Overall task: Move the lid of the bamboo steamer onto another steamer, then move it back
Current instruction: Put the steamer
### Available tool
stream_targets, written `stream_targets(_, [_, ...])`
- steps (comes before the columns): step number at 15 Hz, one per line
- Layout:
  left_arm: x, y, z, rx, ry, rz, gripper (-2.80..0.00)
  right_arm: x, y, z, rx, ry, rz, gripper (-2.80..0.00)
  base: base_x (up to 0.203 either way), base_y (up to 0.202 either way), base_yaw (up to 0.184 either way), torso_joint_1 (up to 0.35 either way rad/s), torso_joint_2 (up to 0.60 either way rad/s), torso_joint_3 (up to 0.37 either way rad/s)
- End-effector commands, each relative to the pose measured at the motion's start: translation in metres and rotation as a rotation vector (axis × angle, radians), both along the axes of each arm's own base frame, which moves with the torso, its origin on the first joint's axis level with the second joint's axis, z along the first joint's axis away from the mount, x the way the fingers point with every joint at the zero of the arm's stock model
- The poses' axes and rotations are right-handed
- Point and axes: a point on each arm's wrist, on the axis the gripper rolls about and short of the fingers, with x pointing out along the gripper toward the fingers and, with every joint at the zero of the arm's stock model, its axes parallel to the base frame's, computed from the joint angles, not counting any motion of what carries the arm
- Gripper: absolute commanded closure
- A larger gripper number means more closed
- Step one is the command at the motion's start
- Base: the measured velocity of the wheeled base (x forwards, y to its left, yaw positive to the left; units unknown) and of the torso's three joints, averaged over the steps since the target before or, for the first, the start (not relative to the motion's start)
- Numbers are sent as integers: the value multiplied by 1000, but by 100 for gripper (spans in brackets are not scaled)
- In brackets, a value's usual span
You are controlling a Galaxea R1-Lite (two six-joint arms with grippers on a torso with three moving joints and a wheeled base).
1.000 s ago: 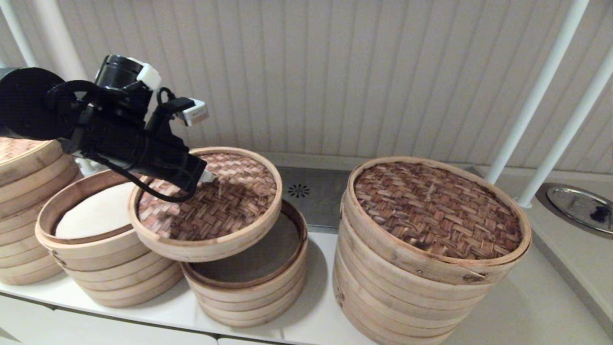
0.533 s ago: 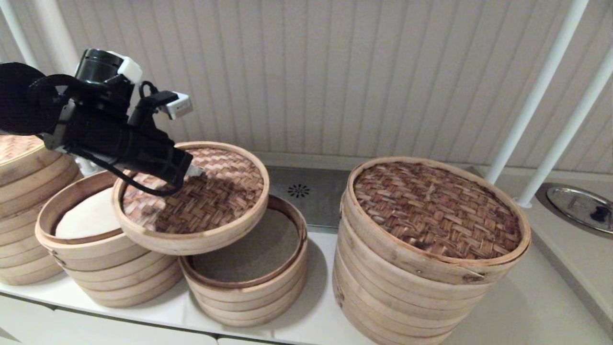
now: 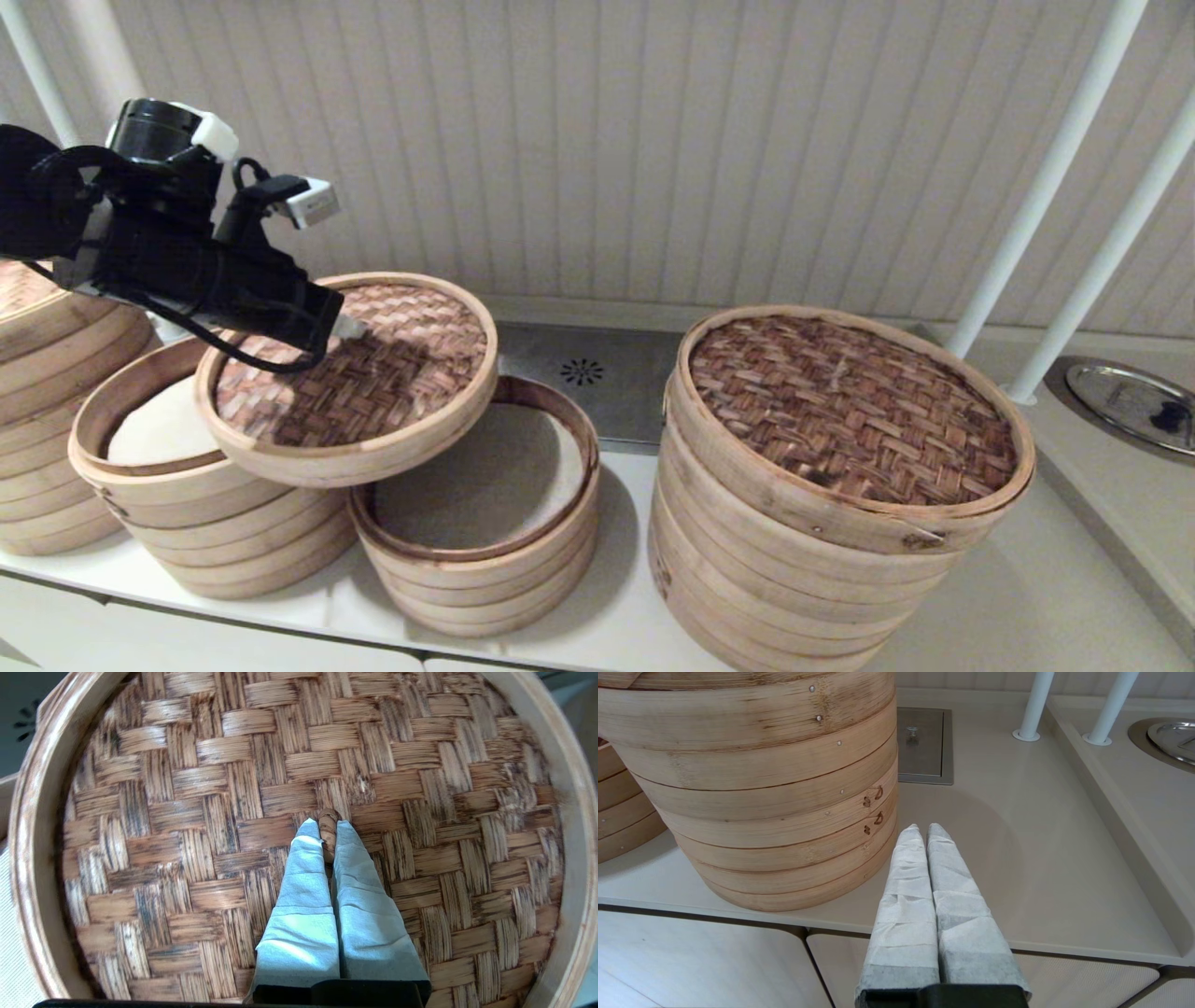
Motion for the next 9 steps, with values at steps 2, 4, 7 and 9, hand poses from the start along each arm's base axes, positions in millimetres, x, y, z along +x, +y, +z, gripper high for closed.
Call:
stream_targets(2, [2,13,1,1,-1,40,0,0,0,0,0,3,0,0,0,0,0,0,0,0])
stream_targets(4, [1,22,3,1,-10,65,0,0,0,0,0,1,0,0,0,0,0,0,0,0])
stream_targets(7, [2,31,4,1,-12,92,0,0,0,0,0,3,0,0,0,0,0,0,0,0])
stream_targets(9, [3,45,3,-1,-6,134,0,0,0,0,0,2,0,0,0,0,0,0,0,0])
